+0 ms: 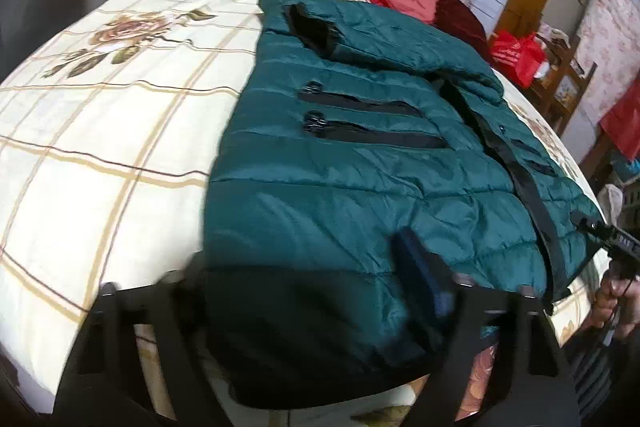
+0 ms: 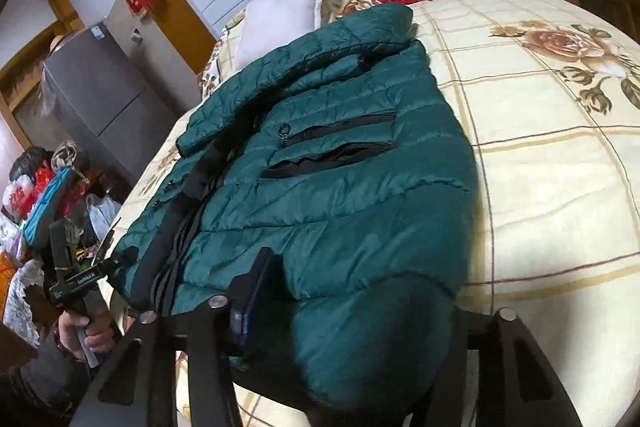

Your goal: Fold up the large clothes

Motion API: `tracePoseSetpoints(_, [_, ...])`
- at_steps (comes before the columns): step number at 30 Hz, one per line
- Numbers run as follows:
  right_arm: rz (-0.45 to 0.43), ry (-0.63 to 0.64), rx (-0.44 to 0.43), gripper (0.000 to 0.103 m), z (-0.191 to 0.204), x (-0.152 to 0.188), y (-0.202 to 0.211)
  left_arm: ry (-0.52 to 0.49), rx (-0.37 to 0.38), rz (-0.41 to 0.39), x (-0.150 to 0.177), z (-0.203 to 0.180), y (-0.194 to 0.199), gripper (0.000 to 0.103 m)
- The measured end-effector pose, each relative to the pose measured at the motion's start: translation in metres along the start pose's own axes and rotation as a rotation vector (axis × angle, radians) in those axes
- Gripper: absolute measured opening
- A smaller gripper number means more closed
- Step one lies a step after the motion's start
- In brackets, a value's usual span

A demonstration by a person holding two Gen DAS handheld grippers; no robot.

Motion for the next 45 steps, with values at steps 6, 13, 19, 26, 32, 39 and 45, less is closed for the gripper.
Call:
tracePoseSetpoints(6, [-0.049, -0.037, 0.019, 0.05, -0.001, 0.005, 0.002, -0.005, -0.006, 0.002, 0.002, 0.001, 0.002, 0.062])
tracePoseSetpoints(13, [-0.016, 0.024, 0.049, 0.05, 0.004, 0.002, 0.001, 0.027, 0.038, 0.024, 0.003, 0.003, 0.004, 0.066])
tracePoseSetpoints(19, [-0.014, 0.04, 0.066, 0.05, 0.006, 0.003, -0.001, 0.015, -0.03, 0.002, 0.006, -0.005, 0.003, 0.066])
tracePoseSetpoints(26, [-0.016, 0.047, 0.083, 0.05, 0.009, 0.003, -0.002, 0.006, -0.066, 0.002, 0.007, -0.008, 0.001, 0.066])
tracePoseSetpoints(32, [-0.022, 0.044, 0.093, 0.05, 0.01, 0.004, -0.002, 0.004, -0.067, 0.0, 0.007, -0.008, 0.001, 0.067])
tracePoseSetpoints(39, [0.0, 0.072, 0.111, 0.056, 0.015, 0.002, -0.004, 0.003, -0.069, -0.002, 0.007, -0.007, 0.001, 0.068])
tracePoseSetpoints(45, [0.0, 0.111, 0.147, 0.052, 0.021, 0.003, -0.005, -0.009, -0.07, -0.015, 0.006, -0.006, 0.002, 0.058])
Point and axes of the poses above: each gripper's, at about its wrist camera, not at the fingertips, and y roughly against the way its jaws point, z to its left, x to its underside, the point moved 1 cm from there along -y, roughly the way its jaws point, and after that the axes turned 3 degrees about x, right-handed, at the moved point
